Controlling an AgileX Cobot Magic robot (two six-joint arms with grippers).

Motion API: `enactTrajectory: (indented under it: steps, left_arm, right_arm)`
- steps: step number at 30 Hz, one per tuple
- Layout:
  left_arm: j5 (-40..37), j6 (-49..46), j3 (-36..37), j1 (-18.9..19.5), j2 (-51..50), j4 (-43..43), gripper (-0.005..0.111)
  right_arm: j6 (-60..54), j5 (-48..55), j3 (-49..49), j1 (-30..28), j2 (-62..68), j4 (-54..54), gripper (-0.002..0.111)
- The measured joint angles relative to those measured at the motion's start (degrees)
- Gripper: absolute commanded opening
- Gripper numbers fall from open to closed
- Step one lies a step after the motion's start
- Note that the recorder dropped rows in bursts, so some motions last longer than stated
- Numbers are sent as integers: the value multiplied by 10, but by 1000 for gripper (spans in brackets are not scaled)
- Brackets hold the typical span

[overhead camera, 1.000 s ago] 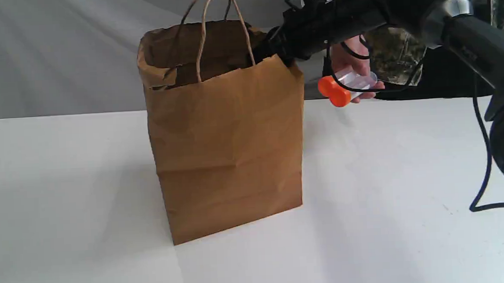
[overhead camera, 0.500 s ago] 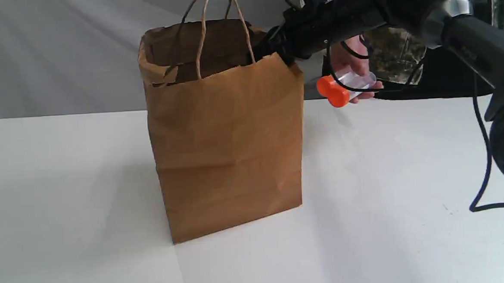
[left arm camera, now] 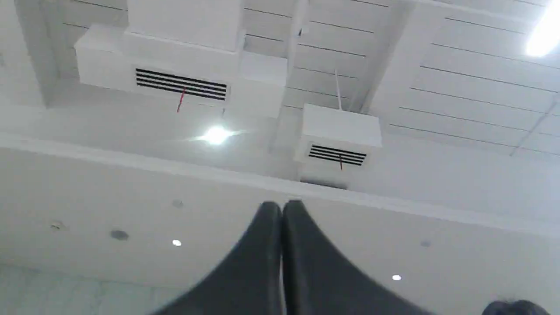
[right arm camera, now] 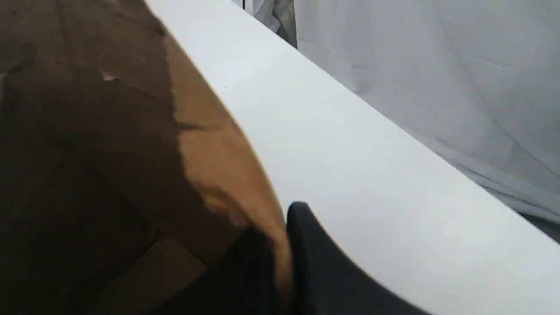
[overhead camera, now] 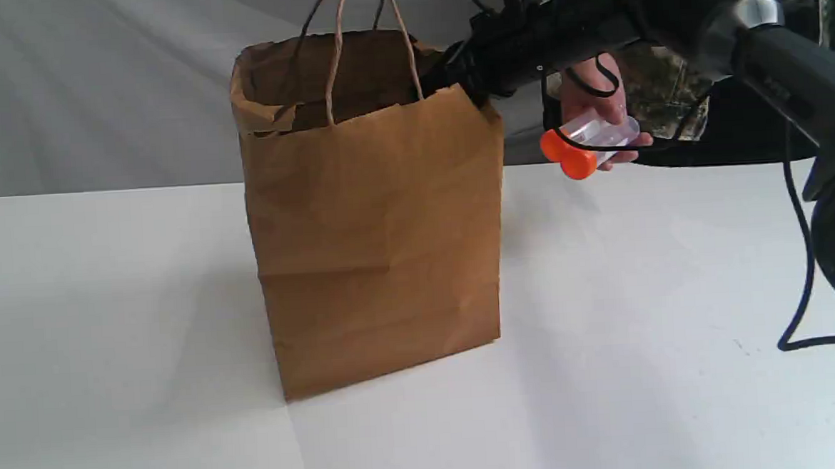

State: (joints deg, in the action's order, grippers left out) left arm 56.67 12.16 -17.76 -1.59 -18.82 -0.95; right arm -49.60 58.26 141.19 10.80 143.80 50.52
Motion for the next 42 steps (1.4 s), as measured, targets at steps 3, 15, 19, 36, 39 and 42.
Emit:
enactTrajectory:
  steps: [3, 15, 19, 36, 39, 42]
  left_arm:
    - [-1, 4, -55, 0, -95, -27, 0]
    - [-31, 123, -287, 0, -415, -211, 0]
    - [-122, 217, -367, 0, -475, -313, 0]
    - [-190, 900, -617, 0, -667, -964, 0]
    - [-120, 958, -651, 0, -706, -980, 0]
    - [-44, 985, -677, 0, -741, -987, 0]
  right_arm:
    - [0, -2, 0, 0, 0, 0, 0]
    - [0, -3, 0, 0, 0, 0, 0]
    - [0, -3, 0, 0, 0, 0, 0]
    - [0, -3, 0, 0, 0, 0, 0]
    - [0, -3, 0, 0, 0, 0, 0]
    - [-1, -3, 0, 0, 0, 0, 0]
